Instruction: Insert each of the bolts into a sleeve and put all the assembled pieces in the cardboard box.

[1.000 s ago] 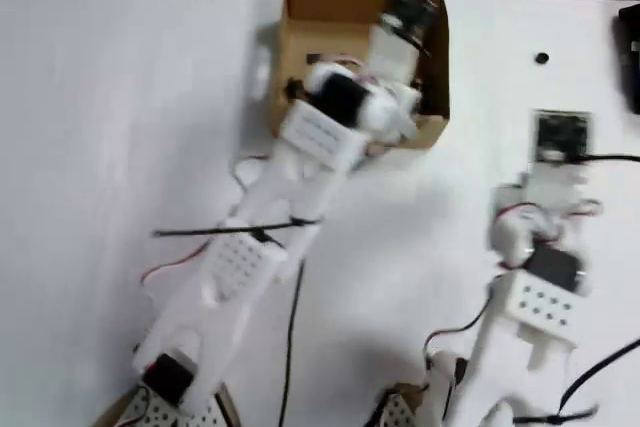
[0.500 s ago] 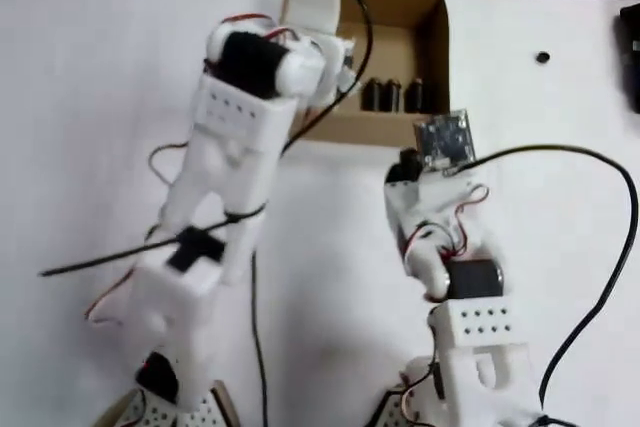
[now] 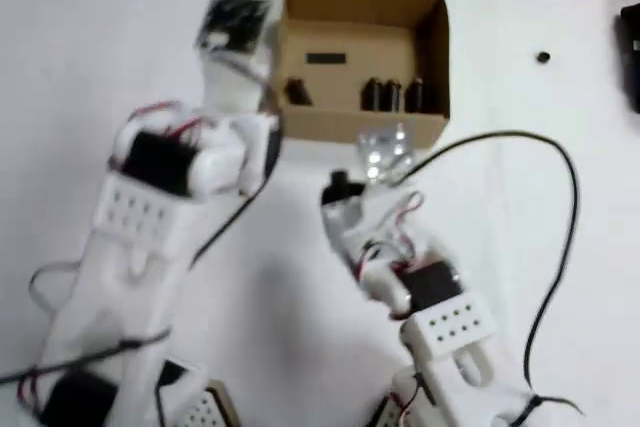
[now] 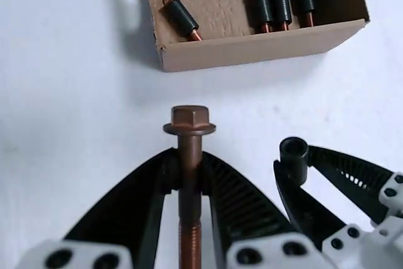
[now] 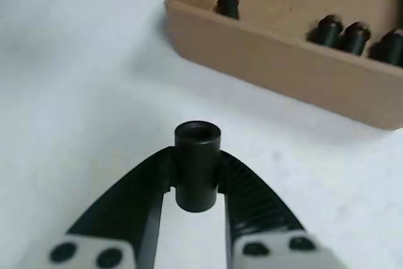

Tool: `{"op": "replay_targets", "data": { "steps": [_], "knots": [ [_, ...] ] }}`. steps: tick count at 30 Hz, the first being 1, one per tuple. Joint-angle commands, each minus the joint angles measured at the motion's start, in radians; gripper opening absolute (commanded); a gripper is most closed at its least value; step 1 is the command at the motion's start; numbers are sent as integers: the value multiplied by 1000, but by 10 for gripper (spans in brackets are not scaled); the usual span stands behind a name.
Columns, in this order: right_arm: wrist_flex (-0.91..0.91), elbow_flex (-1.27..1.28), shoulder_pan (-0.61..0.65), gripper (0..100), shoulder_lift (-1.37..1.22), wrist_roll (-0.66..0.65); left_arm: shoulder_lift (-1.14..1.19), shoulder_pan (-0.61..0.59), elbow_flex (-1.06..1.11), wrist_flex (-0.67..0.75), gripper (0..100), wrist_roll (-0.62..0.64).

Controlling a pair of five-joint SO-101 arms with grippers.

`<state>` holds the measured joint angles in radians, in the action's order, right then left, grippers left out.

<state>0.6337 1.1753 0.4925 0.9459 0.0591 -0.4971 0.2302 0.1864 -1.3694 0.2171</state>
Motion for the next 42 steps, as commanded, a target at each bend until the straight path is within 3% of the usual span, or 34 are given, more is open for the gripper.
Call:
{"op": "replay_targets", "data": {
  "steps": [1, 6, 11, 16, 24, 28, 42],
  "knots": [
    [-2, 15, 56, 20, 2, 28, -227, -20, 225, 167, 21, -6],
    [4, 57, 93, 20, 4, 28, -368, -35, 417, 330, 21, 28],
    [-1, 95, 140, 20, 5, 29, -388, -112, 484, 423, 21, 244],
    [-4, 127, 254, 20, 5, 29, -391, -112, 605, 583, 21, 258],
    [-4, 129, 263, 20, 15, 92, -525, -110, 849, 893, 21, 281],
    [-18, 129, 265, 20, 84, 92, -603, -110, 944, 939, 22, 391],
    [-39, 245, 266, 20, 225, 92, -621, -78, 1020, 1010, 22, 394]
  ]
}}
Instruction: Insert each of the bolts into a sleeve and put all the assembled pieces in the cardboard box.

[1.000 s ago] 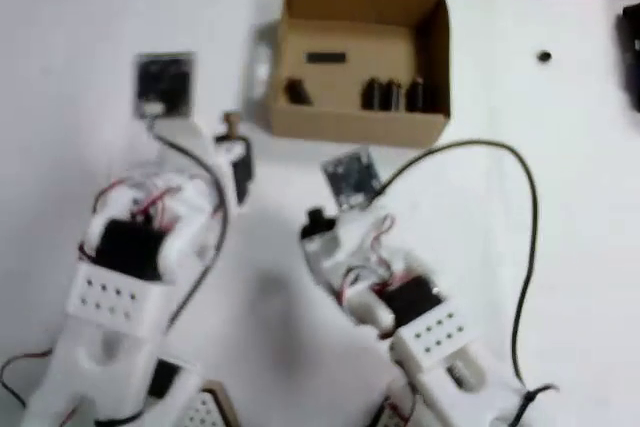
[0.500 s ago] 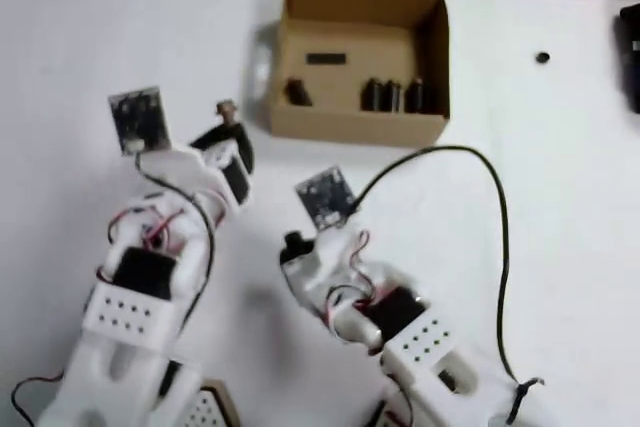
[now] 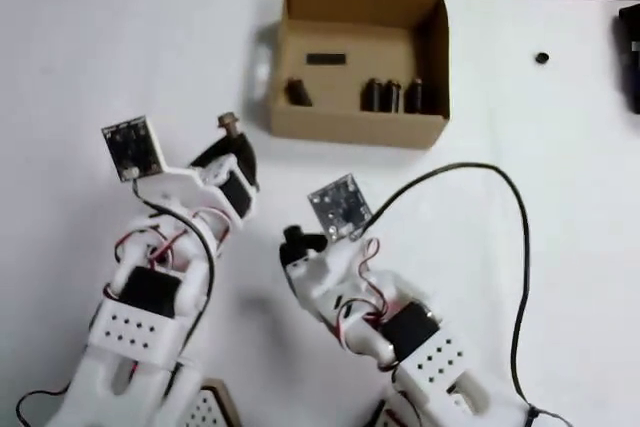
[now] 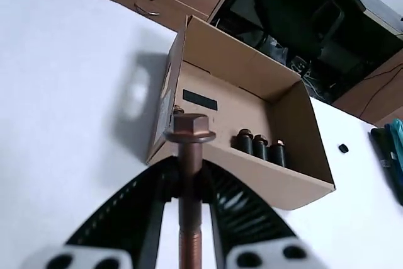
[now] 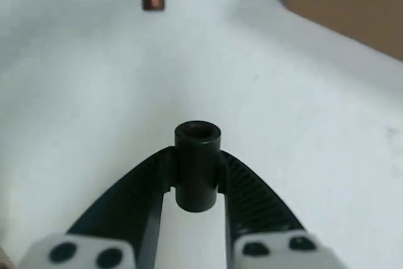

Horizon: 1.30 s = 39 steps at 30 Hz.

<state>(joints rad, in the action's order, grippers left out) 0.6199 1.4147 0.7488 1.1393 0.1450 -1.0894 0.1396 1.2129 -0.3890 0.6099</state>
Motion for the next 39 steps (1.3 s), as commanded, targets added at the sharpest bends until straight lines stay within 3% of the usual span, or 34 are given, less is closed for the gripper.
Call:
{"op": "replay_targets", "data": {
  "steps": [1, 10, 39],
  "knots": [
    [-25, 11, 10, 20, 31, 6, -29, 12, -7, 29, 22, 6],
    [-168, 17, 10, 20, 25, 63, -29, 114, 2, 37, 22, 9],
    [-265, 12, 10, 20, 25, 54, -29, 118, 5, 28, 22, 9]
  ]
}}
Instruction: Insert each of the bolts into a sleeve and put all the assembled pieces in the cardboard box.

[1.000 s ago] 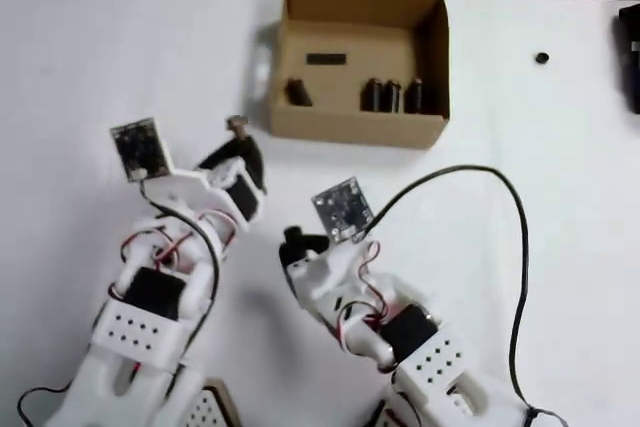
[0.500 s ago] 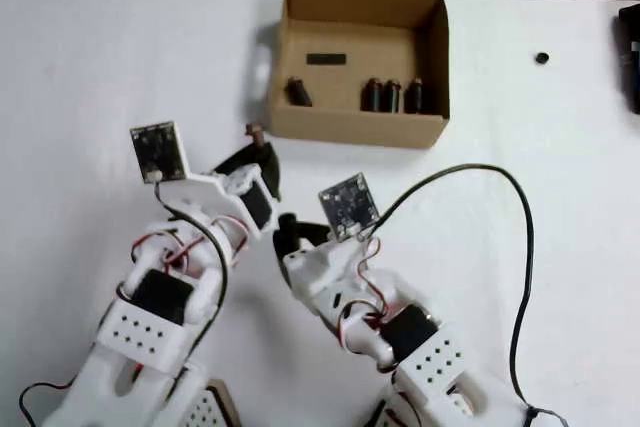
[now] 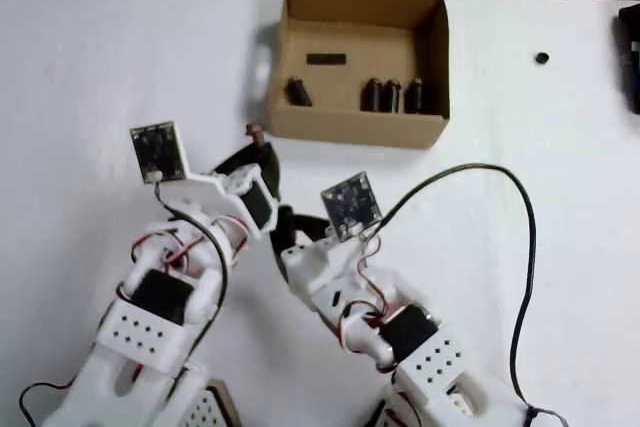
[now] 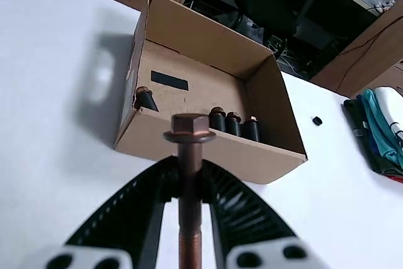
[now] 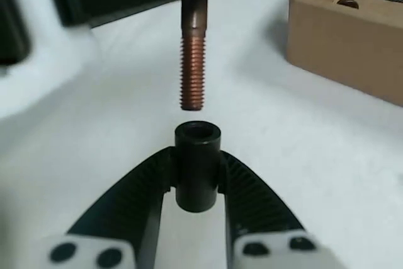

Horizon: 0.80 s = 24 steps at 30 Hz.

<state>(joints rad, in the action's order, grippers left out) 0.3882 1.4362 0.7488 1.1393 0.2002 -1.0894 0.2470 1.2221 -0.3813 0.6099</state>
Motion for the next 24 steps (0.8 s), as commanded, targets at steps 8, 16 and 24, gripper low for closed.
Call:
{"op": "replay_targets", "data": {
  "steps": [8, 16, 24],
  "knots": [
    [-35, -6, 8, 20, 25, -2, -29, 57, 19, 23, 22, 9],
    [-35, -6, 4, 20, 25, -2, -32, 60, 19, 0, 22, 9],
    [-33, -6, -28, 20, 24, -2, -34, 66, 13, -15, 22, 9]
  ]
}}
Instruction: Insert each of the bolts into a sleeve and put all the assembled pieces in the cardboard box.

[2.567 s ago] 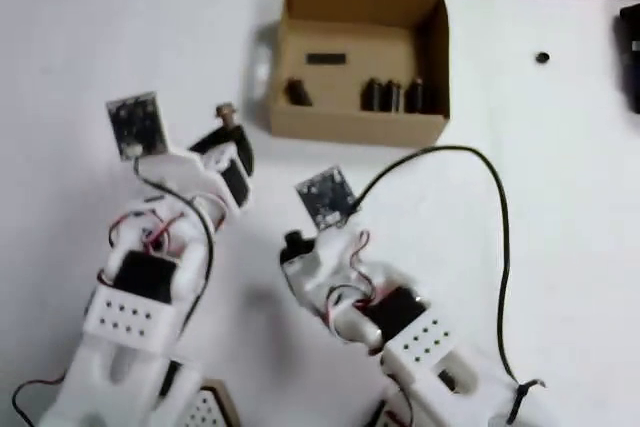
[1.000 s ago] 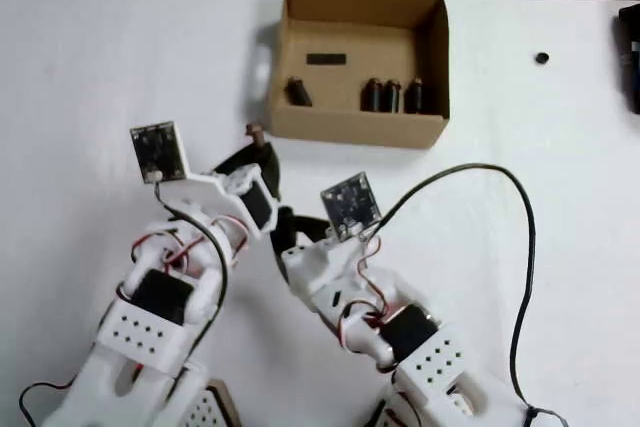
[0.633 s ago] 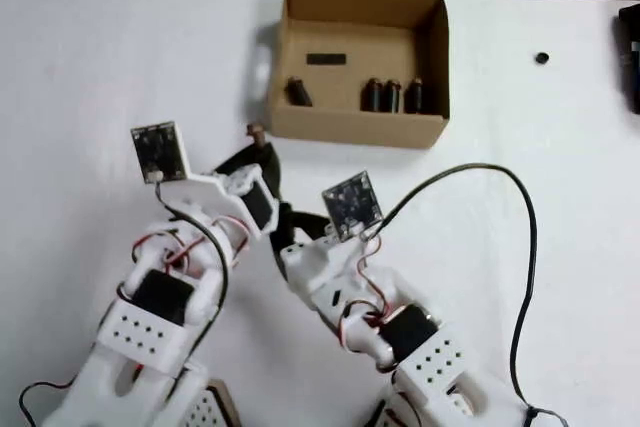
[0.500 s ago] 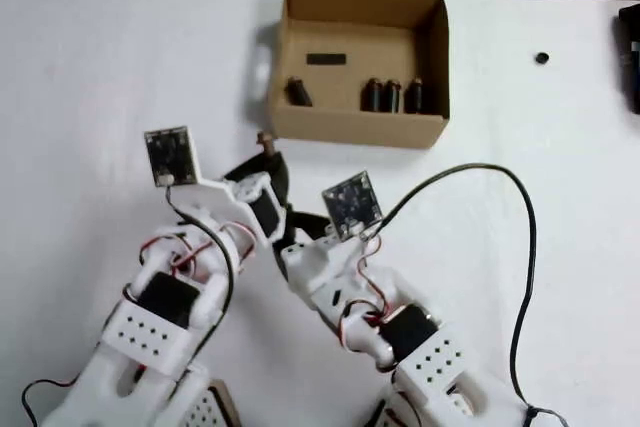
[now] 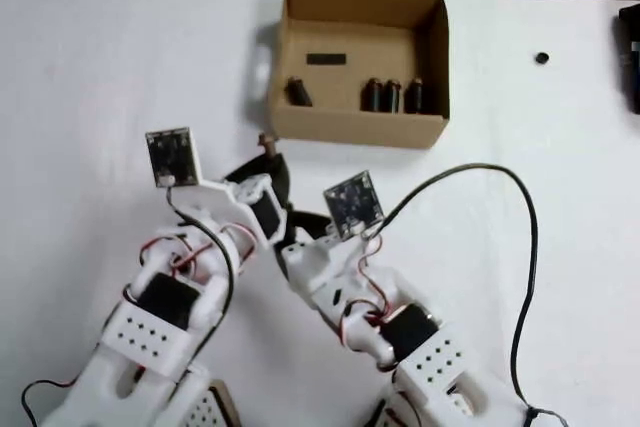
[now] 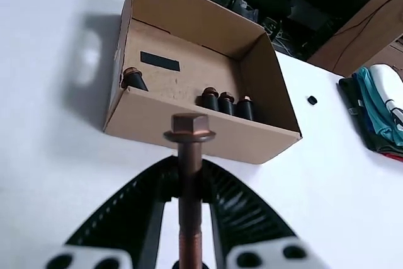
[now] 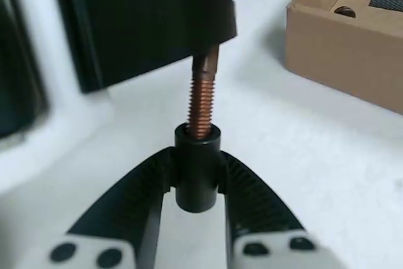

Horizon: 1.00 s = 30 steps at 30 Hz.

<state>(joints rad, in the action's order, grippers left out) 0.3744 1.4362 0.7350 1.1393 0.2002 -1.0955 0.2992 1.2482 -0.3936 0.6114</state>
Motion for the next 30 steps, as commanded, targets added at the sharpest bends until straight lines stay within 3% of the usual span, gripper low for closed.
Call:
{"op": "replay_targets", "data": {
  "steps": [1, 30],
  "knots": [
    [-19, -6, -13, 20, 24, -2, -28, 14, -16, -2, 22, 8],
    [-13, 25, -16, 20, 25, -2, -29, 89, -22, -123, 22, 2]
  ]
}}
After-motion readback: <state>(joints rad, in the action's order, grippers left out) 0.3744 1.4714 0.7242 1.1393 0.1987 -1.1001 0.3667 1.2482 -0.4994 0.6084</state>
